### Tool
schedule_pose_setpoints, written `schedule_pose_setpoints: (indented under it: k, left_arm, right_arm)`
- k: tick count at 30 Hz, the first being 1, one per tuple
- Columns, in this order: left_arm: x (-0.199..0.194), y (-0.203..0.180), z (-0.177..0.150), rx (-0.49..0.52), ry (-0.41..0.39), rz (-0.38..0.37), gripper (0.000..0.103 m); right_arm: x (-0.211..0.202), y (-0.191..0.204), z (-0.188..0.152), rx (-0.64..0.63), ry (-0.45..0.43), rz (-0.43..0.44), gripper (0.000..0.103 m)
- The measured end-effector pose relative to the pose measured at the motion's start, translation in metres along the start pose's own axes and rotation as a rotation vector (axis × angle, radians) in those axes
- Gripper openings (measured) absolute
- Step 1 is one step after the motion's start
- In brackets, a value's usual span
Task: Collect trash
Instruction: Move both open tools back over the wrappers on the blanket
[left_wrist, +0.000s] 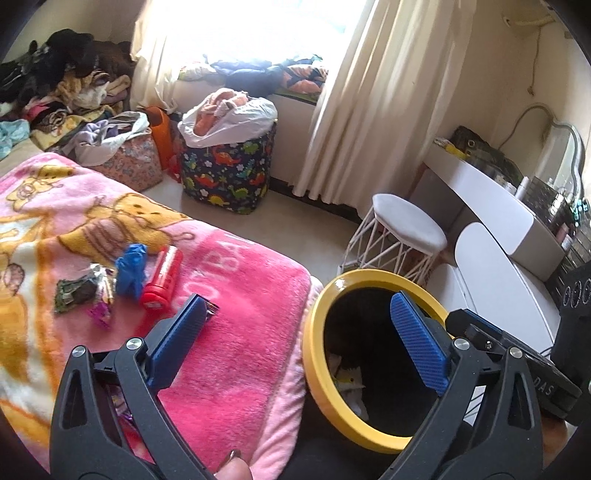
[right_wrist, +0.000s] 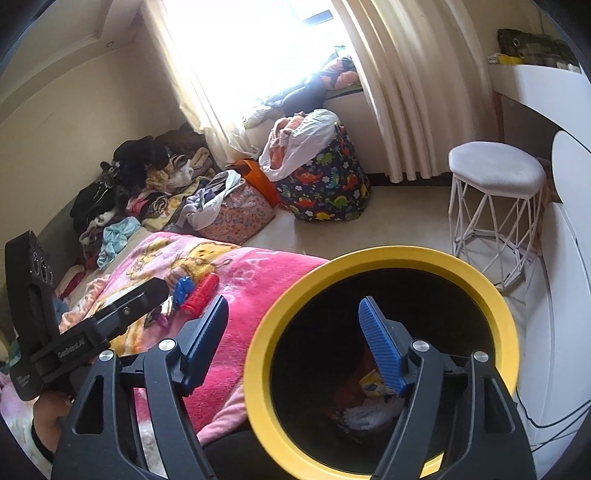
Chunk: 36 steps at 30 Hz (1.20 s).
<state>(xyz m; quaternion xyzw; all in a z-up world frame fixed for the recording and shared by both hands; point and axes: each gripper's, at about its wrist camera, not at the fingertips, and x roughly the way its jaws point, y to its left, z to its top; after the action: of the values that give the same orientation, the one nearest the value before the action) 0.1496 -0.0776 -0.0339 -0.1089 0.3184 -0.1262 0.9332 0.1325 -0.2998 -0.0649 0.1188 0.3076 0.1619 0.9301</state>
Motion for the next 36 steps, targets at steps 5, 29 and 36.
schedule_pose_setpoints:
  k: [5,29,36]
  left_arm:
    - [-0.006,0.013,0.002,-0.018,-0.019,0.015,0.092]
    - [-0.024,0.117,0.004,-0.167,-0.053,0.156,0.092]
    - [-0.022,0.158,0.000,-0.215,-0.038,0.212,0.092]
  right_arm:
    - [0.006,0.015,0.002,-0.027,0.009,0.016,0.071]
    - [0.083,0.102,-0.001,-0.173,0.154,0.103,0.071]
    - [0.114,0.120,-0.007,-0.194,0.210,0.113,0.071]
